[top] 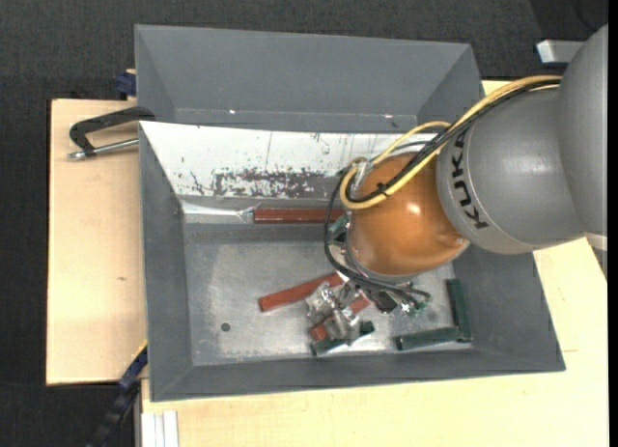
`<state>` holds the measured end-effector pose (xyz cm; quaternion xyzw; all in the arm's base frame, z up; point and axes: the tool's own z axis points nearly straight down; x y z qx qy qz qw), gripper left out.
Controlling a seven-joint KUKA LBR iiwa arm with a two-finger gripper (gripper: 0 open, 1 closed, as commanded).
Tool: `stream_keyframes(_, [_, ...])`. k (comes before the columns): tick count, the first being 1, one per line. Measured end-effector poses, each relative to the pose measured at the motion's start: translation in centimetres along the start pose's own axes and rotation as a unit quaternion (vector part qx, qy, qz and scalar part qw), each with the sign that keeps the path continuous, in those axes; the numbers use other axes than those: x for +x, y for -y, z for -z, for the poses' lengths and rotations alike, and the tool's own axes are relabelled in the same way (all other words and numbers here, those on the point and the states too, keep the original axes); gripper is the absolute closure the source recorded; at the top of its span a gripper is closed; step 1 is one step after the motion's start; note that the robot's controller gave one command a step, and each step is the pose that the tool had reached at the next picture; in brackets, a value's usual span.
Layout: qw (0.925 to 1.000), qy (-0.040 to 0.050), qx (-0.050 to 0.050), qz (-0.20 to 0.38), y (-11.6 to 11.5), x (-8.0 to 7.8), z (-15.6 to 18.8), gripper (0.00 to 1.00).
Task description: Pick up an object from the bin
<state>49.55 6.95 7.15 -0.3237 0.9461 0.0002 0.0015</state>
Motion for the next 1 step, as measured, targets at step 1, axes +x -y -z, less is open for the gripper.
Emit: stream_keyframes(1, [0.9999,0.0016,0.001,0.013,1.15,0.62,14.85,1.0])
